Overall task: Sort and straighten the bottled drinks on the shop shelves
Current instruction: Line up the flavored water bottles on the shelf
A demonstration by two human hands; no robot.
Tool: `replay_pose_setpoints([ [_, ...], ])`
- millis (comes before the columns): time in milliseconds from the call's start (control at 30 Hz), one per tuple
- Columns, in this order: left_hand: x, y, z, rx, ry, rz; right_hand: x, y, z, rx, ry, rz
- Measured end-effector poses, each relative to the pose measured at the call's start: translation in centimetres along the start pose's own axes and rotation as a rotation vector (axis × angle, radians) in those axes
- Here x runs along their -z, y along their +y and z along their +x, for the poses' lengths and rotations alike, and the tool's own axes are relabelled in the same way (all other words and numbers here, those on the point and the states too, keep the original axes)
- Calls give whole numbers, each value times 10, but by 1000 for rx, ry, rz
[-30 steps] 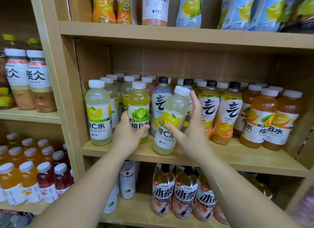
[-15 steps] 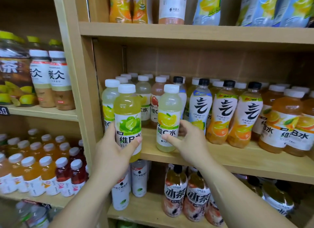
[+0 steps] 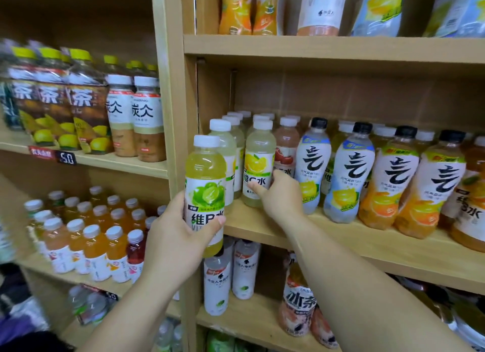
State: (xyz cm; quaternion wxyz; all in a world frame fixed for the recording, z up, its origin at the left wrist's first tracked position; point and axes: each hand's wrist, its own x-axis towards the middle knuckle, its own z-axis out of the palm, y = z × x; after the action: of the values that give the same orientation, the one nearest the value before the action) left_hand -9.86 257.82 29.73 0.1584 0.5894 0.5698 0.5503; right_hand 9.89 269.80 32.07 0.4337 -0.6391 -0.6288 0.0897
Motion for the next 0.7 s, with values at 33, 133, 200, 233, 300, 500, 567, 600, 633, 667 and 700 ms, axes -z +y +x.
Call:
replay_pose_setpoints([
  [33, 3, -1, 0, 2, -8, 0, -3, -1, 4, -14, -7, -12],
  [133, 9, -3, 2, -2, -23, -8, -7, -3, 11, -19, -23, -21],
  [200, 10, -4, 2, -7, -22, -21, -6, -3, 11, -12, -34, -18],
  [233, 10, -4, 2, -9, -22, -27, -6, -2, 9, -9, -41, -15],
  [300, 8, -3, 2, -5, -31, -49, -3, 1, 3, 2, -41, 0],
  [500, -16, 6, 4, -36, -95, -164, 28, 12, -40, 118, 14, 246],
  [567, -30, 11, 7, -56, -108, -188, 40, 25, -50, 136, 46, 239],
  [600, -38, 13, 8, -70, -108, -195, 47, 32, -53, 134, 68, 227],
  [633, -47, 15, 10, -81, -110, -200, 55, 41, -55, 125, 90, 219],
  [667, -57, 17, 12, -86, -117, -206, 63, 49, -56, 114, 107, 217],
  [700, -66, 20, 14, -87, -130, -213, 71, 57, -57, 100, 114, 206],
])
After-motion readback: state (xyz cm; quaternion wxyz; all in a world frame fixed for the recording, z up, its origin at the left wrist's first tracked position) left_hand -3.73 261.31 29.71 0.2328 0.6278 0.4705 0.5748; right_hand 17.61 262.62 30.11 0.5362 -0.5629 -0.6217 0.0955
